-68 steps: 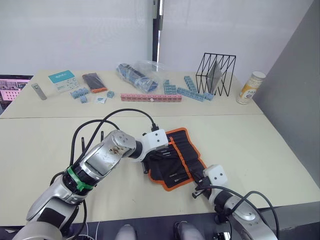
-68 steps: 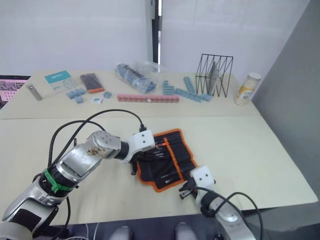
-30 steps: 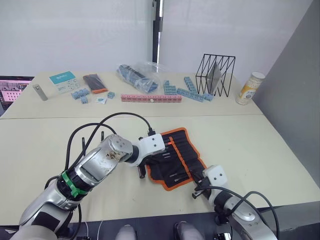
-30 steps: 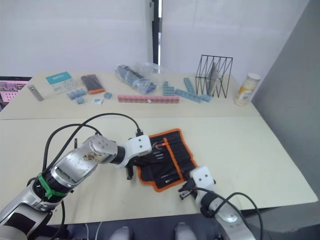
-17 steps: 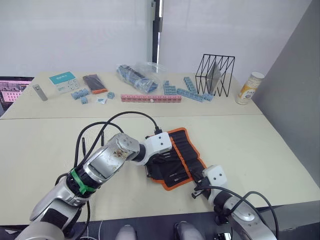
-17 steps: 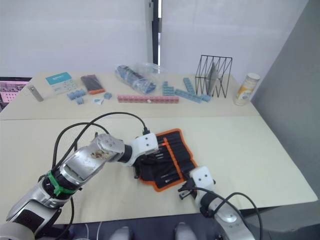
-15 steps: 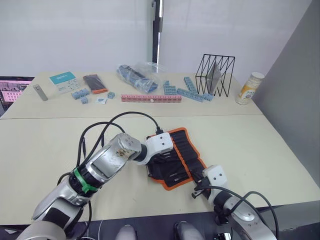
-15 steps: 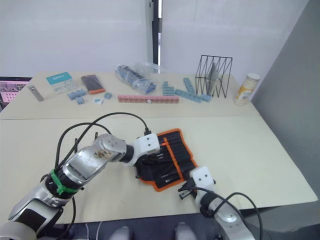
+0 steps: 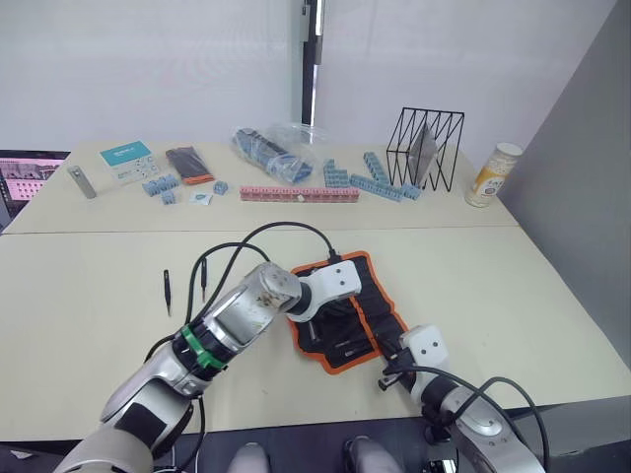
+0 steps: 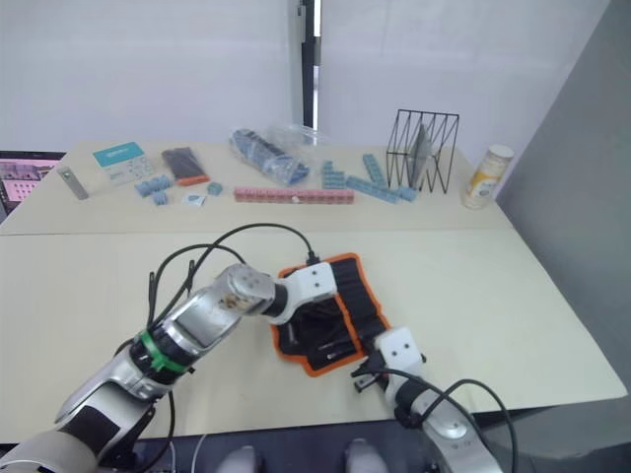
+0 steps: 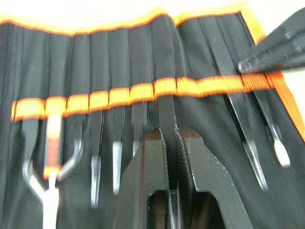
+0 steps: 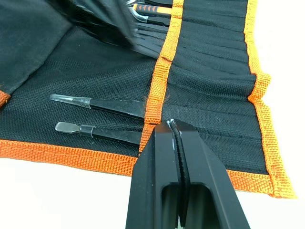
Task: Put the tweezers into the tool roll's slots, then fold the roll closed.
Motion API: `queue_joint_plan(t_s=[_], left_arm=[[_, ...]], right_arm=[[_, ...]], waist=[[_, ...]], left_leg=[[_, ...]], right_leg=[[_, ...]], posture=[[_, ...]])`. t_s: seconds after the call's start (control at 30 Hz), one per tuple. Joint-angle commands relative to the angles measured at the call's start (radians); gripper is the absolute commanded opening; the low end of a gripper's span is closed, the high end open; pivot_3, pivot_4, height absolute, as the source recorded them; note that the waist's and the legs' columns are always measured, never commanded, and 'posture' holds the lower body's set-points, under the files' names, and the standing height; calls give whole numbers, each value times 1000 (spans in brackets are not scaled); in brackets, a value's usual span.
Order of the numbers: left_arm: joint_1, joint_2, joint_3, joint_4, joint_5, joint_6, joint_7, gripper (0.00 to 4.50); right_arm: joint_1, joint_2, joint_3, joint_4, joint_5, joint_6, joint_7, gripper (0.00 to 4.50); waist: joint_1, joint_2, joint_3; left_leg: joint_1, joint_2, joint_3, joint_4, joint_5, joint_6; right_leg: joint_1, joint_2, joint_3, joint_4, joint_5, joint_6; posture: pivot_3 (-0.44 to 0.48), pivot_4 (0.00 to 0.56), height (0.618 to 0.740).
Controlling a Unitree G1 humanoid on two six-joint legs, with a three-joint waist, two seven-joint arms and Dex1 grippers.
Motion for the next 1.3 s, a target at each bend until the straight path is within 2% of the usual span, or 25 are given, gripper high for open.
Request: queue_joint_plan(t_s=[0.03, 0.23, 0.47, 0.53, 0.67, 0.8, 0.9, 1.0, 1.07, 1.17, 1.3], left_arm=[[-45, -77, -23, 94, 54, -103, 36, 35], [-63, -154, -20, 219, 111, -189, 41, 35], [-48, -102, 21, 166, 123, -182, 1, 35], [-42, -77, 44, 130, 115, -167, -5, 831], [-16, -4, 119, 12, 66, -105, -43, 2059], [12, 79, 293, -87, -25, -37, -59, 3413], [17, 100, 393, -100, -86, 22, -50, 4405], [81, 165, 514, -98, -119, 33, -25, 4463], [170, 230, 597, -115, -124, -10, -14, 4463], [358, 280, 761, -220, -168, 4, 27, 4463], [609, 270, 938, -386, -206, 30, 99, 4463]], right_arm=[[46, -9, 50, 112, -21, 97, 15, 0], [47, -6, 59, 115, -33, 95, 18, 0], [51, -2, 50, 113, -39, 94, 19, 0], [49, 0, 50, 114, -41, 95, 20, 0], [45, -3, 47, 107, -40, 102, 25, 0], [42, -13, 44, 109, -39, 103, 35, 0], [40, -20, 40, 109, -36, 104, 42, 0], [42, -28, 38, 114, -36, 98, 50, 0], [44, -34, 34, 117, -37, 94, 58, 0], [42, -44, 22, 116, -36, 95, 71, 0], [43, -64, 15, 115, -31, 92, 89, 0]], waist=[[2, 0, 0], [4, 1, -1], [-1, 1, -1], [-2, 1, -1], [-11, 2, -1], [-19, 3, -1], [-21, 3, -1], [-24, 3, -1], [-35, 4, -1], [-40, 3, -1], [-29, -2, -2]], left_leg=[[0, 0, 0, 0, 0, 0], [-4, -2, -1, 5, 0, 0], [-7, -3, -2, 9, 1, 1], [-7, -3, -2, 9, 1, 1], [-7, -3, -3, 8, 1, 1], [-7, -3, -3, 7, 0, 2], [-7, -3, -3, 7, 0, 2], [-7, -3, -4, 7, 0, 2], [-6, -3, -4, 6, 0, 2], [-2, -3, -4, -1, 0, 2], [1, -3, -4, -5, 0, 2]], right_leg=[[0, 0, 0, 0, 0, 0], [0, -1, 1, -1, -1, 1], [0, -1, 2, -1, -1, 2], [-1, -1, 2, 0, -1, 3], [-2, -1, 2, 1, -1, 3], [-1, -1, 2, 2, -1, 3], [-1, -1, 1, 2, -1, 3], [-1, -1, 1, 1, -1, 3], [-1, -1, 1, 2, -1, 3], [-1, -1, 1, 3, -1, 3], [-1, -1, 1, 3, -1, 2]], posture=[[0, 150, 738], [0, 150, 738], [0, 150, 738], [0, 150, 738], [0, 150, 738], [0, 150, 738], [0, 150, 738], [0, 150, 738], [0, 150, 738], [0, 150, 738], [0, 150, 738]])
